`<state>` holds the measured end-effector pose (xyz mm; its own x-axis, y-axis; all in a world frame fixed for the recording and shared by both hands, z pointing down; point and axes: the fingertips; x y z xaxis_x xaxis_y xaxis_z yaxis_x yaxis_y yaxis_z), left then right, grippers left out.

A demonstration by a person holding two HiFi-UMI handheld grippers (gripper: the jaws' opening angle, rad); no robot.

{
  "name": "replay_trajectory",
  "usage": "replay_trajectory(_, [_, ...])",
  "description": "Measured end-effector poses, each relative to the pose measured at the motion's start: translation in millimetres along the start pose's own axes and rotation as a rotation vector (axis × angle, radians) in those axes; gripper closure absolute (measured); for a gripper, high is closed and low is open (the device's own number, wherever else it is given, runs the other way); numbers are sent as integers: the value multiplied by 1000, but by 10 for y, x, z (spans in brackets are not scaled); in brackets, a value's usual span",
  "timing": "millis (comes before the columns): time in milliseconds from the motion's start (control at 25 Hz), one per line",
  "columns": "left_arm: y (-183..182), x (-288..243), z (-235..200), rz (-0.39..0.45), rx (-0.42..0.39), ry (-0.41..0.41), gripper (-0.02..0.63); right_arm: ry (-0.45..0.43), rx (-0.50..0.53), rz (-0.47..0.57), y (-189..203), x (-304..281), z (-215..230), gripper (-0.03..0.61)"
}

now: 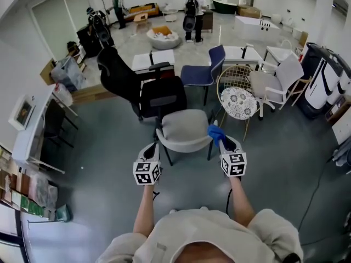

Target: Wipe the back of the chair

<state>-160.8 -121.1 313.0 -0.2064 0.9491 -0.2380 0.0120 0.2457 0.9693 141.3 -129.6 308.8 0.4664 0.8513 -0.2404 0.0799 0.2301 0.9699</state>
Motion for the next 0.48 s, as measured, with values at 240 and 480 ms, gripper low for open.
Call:
replay_trajectory(240, [19, 31, -28, -4, 5, -2, 612, -3, -7, -14, 83, 28, -57, 506])
replay_trajectory(480, [-11, 30, -13, 1, 0, 6, 612, -3, -1, -23, 99, 55, -78, 506])
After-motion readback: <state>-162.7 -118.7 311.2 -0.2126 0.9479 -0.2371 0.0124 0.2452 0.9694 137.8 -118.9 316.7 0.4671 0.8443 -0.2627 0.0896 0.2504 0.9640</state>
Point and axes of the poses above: the fingertips, and each gripper's own axes: x backward along the fingers, z to its right, y out of its underside, and after that the axes turned 10 degrees about -y, right-handed
